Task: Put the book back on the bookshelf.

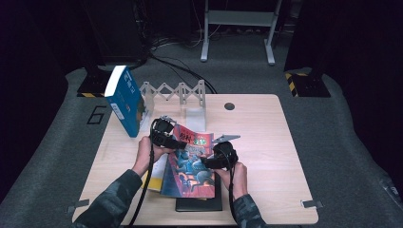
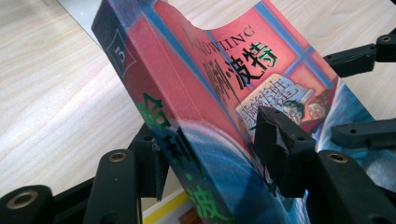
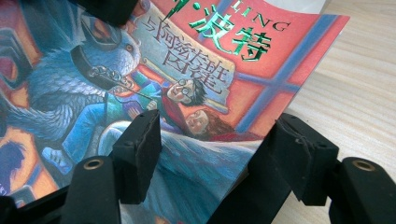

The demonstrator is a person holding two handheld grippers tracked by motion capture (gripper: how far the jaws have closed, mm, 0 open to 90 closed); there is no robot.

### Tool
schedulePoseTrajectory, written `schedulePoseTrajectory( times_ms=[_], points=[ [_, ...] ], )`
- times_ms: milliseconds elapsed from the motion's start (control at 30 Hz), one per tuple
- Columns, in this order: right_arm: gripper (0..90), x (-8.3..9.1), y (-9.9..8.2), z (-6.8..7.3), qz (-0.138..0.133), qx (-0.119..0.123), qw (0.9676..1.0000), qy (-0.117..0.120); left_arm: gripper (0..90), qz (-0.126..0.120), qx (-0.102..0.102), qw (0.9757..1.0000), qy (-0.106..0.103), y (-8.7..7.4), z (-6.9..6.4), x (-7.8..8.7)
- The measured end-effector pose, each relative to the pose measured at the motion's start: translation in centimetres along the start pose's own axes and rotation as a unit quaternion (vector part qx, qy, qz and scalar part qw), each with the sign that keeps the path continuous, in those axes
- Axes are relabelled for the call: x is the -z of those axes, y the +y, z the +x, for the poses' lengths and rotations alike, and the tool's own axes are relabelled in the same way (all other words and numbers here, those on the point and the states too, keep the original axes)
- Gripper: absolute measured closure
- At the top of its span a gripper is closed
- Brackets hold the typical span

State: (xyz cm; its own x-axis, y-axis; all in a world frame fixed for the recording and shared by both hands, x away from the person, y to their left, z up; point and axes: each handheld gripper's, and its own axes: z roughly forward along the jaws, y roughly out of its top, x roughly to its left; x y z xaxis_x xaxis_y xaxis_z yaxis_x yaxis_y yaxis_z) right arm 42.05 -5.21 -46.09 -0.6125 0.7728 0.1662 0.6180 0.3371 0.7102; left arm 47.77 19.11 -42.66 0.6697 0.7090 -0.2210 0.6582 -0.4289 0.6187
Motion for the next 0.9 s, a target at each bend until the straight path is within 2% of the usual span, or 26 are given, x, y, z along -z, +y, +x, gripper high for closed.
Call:
schedulePoseTrajectory(
  times_ms=[33,67,100,167,267,300,433,733,900],
  points=[
    [34.4,0.0,0.0,0.0,-0.002,-0.001,1.0,0.0,50.7,-0.003,0.003,0.9999,-0.015,0.0,0.0,-0.1],
    [34.4,0.1,0.0,0.0,-0.001,-0.003,1.0,0.0,53.4,0.003,-0.002,0.9999,-0.01,0.0,-0.2,-0.1],
    [34.5,0.1,-0.1,-0.1,-0.001,0.003,1.0,0.003,53.4,0.009,-0.018,0.9998,0.002,0.2,-0.6,-0.3],
    [34.5,0.1,-0.1,-0.1,-0.001,-0.004,1.0,0.001,53.5,0.016,-0.026,0.9994,0.013,0.4,-0.9,-0.3],
    [34.5,0.2,-0.1,0.0,0.001,-0.001,1.0,0.001,53.4,0.023,-0.021,0.9993,0.018,0.6,-1.0,-0.5],
    [34.5,0.2,-0.1,0.0,0.001,-0.001,1.0,0.001,53.4,0.037,-0.027,0.9987,0.021,0.7,-1.0,-0.5],
    [34.5,0.2,-0.1,-0.1,0.002,-0.001,1.0,0.0,52.6,0.054,-0.029,0.9977,0.028,1.1,-1.2,-0.6],
    [34.5,0.2,-0.2,0.0,-0.001,-0.003,1.0,0.002,51.0,0.044,-0.029,0.9985,0.015,0.6,-0.8,-0.6],
    [34.2,0.2,-0.2,0.1,-0.002,-0.001,1.0,-0.003,55.1,0.03,-0.013,0.9995,0.004,0.3,-0.7,-0.5]
  ],
)
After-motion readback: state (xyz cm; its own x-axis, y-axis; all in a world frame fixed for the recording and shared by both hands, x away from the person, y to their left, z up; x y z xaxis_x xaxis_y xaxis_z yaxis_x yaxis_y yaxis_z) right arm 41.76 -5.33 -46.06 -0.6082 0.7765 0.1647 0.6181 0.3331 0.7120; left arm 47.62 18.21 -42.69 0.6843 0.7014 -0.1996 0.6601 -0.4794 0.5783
